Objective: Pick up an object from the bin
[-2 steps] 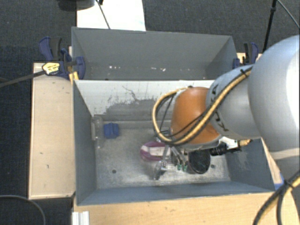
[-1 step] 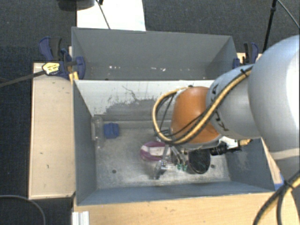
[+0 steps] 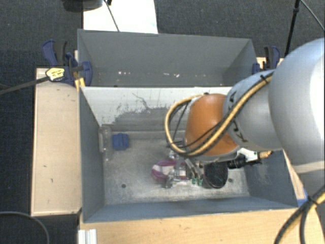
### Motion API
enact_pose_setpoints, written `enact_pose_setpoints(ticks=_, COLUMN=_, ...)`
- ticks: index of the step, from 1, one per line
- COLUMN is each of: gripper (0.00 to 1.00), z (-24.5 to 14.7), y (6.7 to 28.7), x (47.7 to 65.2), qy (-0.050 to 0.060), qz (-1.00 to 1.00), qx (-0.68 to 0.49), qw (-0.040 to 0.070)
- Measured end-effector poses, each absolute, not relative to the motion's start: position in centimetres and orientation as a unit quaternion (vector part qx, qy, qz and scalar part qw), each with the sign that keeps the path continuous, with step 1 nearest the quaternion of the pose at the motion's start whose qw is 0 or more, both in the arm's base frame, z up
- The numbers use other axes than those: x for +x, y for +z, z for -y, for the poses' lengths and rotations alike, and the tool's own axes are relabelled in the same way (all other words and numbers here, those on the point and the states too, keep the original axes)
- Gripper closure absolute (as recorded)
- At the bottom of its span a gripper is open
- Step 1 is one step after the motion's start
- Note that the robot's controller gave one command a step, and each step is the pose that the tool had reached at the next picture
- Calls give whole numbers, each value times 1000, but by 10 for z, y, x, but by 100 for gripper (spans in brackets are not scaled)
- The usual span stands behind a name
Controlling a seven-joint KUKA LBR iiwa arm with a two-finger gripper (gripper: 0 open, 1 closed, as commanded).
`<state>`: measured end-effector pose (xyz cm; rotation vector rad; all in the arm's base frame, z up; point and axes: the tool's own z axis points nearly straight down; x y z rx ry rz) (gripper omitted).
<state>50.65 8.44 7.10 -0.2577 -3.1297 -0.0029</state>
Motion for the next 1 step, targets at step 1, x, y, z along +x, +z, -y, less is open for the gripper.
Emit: enact_pose_setpoints(ticks=1, gripper=100, z=-85, y=183, x=508, qy=-1, qz=997, qx=-81, qw=-4)
